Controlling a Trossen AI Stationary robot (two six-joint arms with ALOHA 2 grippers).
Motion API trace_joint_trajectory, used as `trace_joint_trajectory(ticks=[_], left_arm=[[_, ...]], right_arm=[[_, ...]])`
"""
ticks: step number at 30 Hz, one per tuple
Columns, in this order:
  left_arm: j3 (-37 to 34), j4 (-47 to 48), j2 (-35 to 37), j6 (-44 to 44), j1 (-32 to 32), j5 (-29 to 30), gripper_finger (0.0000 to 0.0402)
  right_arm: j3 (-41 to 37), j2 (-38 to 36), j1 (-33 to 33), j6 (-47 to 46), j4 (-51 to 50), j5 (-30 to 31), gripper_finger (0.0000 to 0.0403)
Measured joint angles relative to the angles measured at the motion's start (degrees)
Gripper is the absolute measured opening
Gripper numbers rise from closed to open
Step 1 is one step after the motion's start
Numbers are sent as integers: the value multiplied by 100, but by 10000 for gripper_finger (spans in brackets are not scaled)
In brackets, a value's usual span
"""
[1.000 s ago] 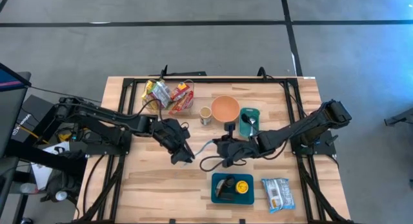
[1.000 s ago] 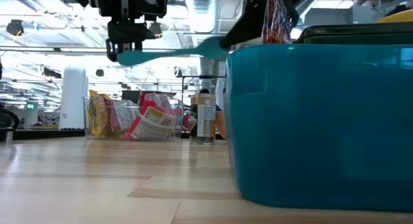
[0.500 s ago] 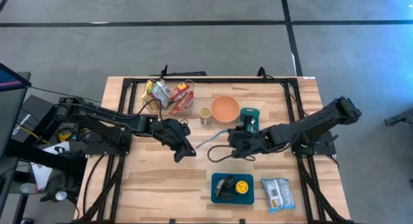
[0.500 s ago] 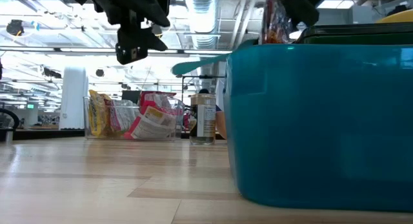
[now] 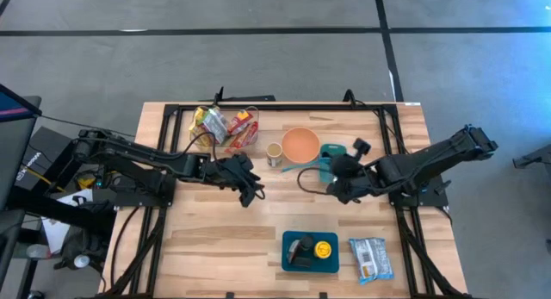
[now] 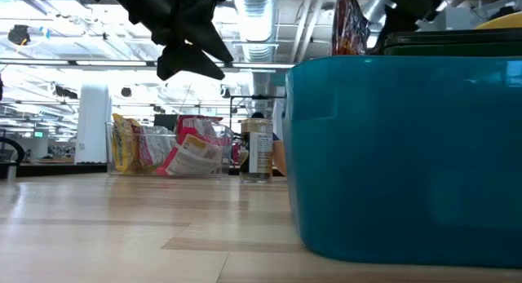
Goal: Pick & Place Food Item
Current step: Put the blue baby spoon into the green bin
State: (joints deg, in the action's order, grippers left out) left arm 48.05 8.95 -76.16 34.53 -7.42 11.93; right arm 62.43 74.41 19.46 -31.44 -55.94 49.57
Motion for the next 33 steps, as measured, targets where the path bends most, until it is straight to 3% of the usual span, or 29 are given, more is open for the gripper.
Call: trace_joint_trajectory(ticks=[13,19,27,33], left_arm=[[0,-2,2,-3,-21,737,158],[0,-22,2,-274,-184,1313,158],[-2,-486,2,-980,-589,1809,158],[-2,-666,4,-1222,-820,1857,158]], right_arm=[[0,-209,-49,-3876,-1887,-239,0],[0,-208,-257,-5332,-2159,-1007,0],[0,-200,-634,-6647,-2670,-2088,8],[0,-198,-1175,-6897,-2704,-2832,9]])
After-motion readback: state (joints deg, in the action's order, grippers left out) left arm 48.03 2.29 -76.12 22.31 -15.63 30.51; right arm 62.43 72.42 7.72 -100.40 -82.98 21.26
